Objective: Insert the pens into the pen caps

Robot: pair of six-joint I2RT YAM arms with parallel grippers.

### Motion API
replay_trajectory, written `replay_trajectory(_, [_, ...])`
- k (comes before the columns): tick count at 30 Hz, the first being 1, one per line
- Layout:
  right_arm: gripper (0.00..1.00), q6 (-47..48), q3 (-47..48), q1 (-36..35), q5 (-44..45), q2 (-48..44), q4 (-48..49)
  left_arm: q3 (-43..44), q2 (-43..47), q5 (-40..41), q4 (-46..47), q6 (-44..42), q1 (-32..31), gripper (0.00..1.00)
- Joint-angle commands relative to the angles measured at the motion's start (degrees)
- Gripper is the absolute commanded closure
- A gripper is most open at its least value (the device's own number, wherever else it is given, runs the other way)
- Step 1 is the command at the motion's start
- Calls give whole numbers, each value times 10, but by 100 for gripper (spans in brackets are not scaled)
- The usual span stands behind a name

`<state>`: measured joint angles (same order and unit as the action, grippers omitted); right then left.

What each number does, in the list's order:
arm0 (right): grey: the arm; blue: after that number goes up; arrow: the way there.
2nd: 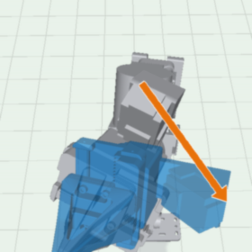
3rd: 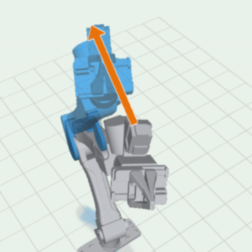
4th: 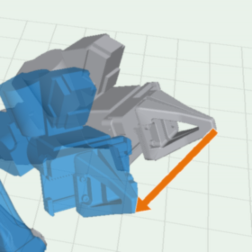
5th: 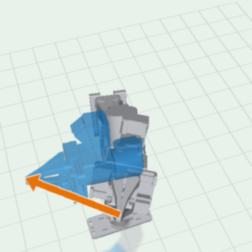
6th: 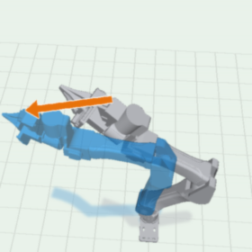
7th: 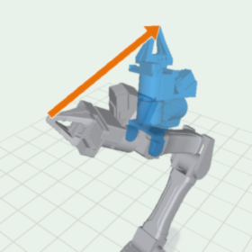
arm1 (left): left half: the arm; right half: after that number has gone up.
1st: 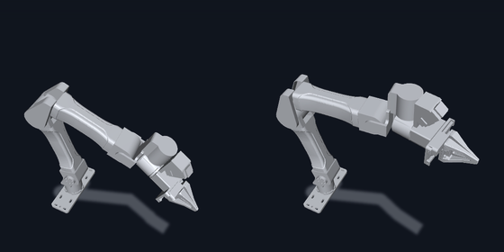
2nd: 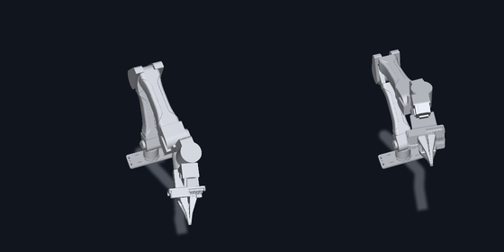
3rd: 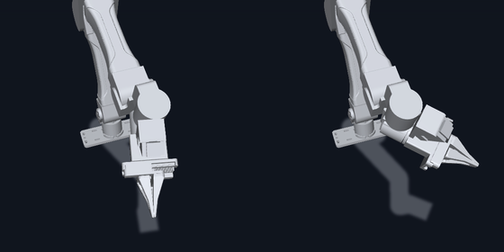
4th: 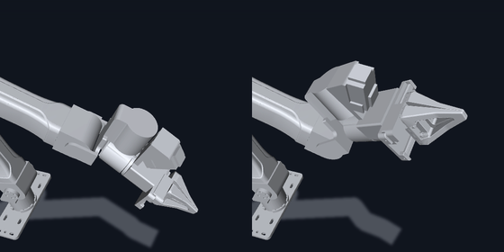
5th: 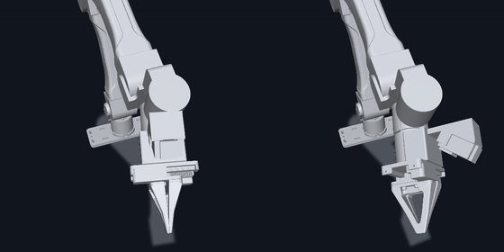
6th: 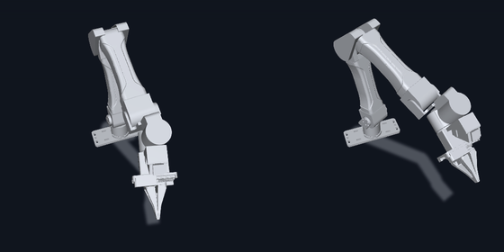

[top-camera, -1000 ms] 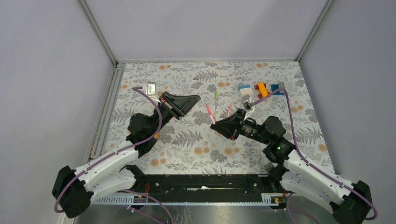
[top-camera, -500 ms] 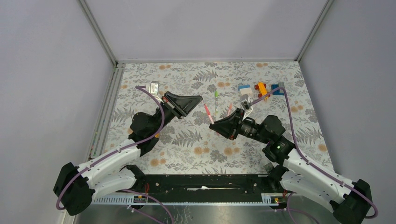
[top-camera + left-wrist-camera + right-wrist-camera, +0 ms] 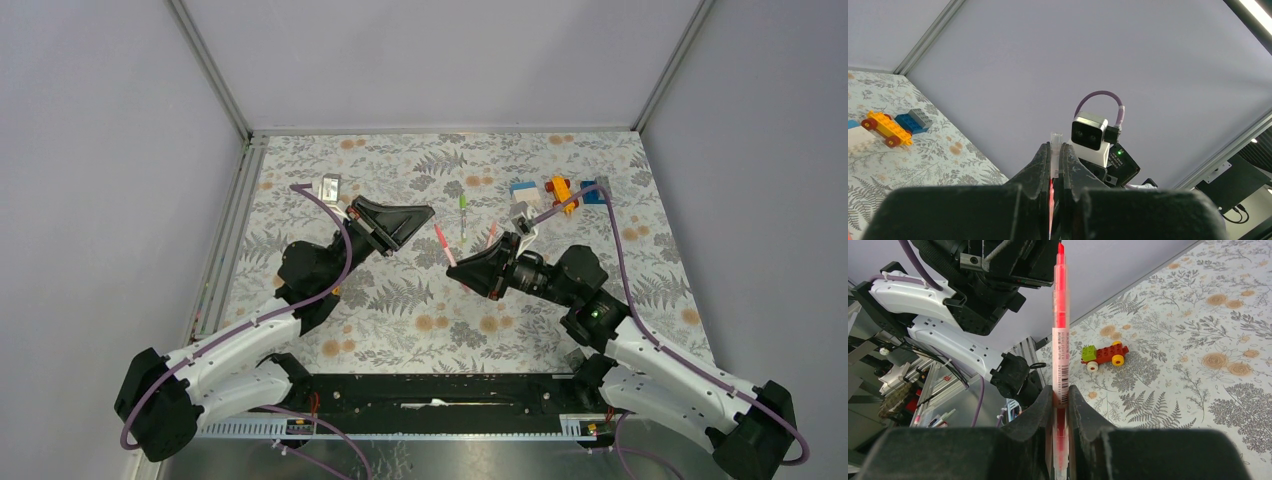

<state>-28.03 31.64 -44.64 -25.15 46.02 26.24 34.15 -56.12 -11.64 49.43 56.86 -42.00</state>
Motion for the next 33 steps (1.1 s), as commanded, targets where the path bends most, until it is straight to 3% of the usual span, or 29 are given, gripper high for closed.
replay_trajectory(1, [100, 13, 29, -6, -3, -1, 17, 20, -2, -11, 37, 2, 3, 100])
replay_trajectory(33, [100, 27, 36, -7, 28, -16, -7, 8, -10, -12, 46, 8, 3, 100])
